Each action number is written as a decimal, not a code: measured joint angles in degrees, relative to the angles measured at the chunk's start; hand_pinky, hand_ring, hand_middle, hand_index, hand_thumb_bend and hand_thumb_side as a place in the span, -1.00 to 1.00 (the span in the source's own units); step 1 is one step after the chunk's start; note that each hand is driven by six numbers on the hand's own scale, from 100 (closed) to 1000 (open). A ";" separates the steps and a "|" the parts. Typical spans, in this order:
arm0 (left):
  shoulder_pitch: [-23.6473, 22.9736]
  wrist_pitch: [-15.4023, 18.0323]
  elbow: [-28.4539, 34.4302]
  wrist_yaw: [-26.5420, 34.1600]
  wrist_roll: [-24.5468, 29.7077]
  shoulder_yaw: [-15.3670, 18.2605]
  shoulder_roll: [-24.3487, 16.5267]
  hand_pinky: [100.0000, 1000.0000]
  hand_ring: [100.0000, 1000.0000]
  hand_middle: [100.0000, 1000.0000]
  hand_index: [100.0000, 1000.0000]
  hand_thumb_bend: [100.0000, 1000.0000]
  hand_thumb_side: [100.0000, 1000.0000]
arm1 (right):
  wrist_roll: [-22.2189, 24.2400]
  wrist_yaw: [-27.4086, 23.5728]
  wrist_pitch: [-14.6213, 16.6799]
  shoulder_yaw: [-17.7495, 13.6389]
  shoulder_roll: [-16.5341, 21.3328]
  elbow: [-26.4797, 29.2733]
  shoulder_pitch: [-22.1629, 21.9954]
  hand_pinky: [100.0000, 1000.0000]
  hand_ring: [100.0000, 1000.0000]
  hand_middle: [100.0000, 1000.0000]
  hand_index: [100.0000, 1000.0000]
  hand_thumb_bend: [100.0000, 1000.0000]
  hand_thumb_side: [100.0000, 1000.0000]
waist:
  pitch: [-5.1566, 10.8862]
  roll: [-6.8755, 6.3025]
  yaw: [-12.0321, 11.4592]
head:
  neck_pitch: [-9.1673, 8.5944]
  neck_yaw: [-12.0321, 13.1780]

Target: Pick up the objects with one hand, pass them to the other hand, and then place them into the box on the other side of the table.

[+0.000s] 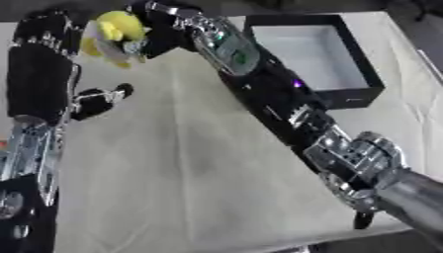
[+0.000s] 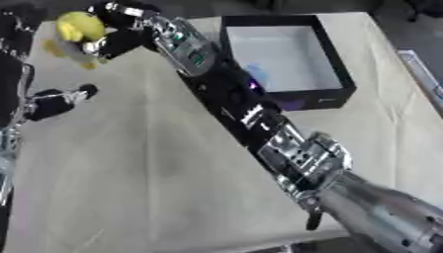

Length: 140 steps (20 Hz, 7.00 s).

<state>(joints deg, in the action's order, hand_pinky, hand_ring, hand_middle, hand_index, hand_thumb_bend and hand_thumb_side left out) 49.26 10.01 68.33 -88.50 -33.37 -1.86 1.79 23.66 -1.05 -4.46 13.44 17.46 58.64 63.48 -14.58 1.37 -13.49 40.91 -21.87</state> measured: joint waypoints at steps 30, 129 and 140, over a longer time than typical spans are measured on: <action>-9.00 -3.29 5.15 72.95 26.37 8.47 -33.71 0.62 0.29 0.30 0.63 -0.39 0.07 | 1.20 -14.82 -0.93 -13.94 34.41 5.44 -21.55 0.59 0.97 -0.82 0.37 -1.00 -1.00 | 0.40 -0.74 -0.62 | -2.75 -9.56; 4.18 -4.38 -6.30 77.89 61.69 -14.17 -51.93 0.76 0.55 0.49 0.75 0.47 -0.60 | -0.84 -16.63 18.26 -17.62 37.53 12.01 -26.71 0.94 1.00 0.63 1.00 -1.00 -0.32 | -0.29 -3.05 -1.72 | -0.17 5.38; 12.50 -6.75 -14.79 69.81 58.48 -22.08 -39.37 0.74 0.55 0.49 0.76 0.52 -0.55 | -1.20 -15.51 18.27 -17.60 36.71 12.01 -26.98 0.94 1.00 0.62 1.00 -1.00 -0.34 | -0.03 -3.06 -1.44 | 0.31 5.28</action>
<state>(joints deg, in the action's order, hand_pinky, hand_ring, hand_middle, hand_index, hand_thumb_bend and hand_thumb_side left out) 61.76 3.26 53.54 -18.69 25.11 -23.95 -37.58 22.47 -16.56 13.81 -4.15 54.17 70.66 36.50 -14.62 -1.69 -14.93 41.22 -16.58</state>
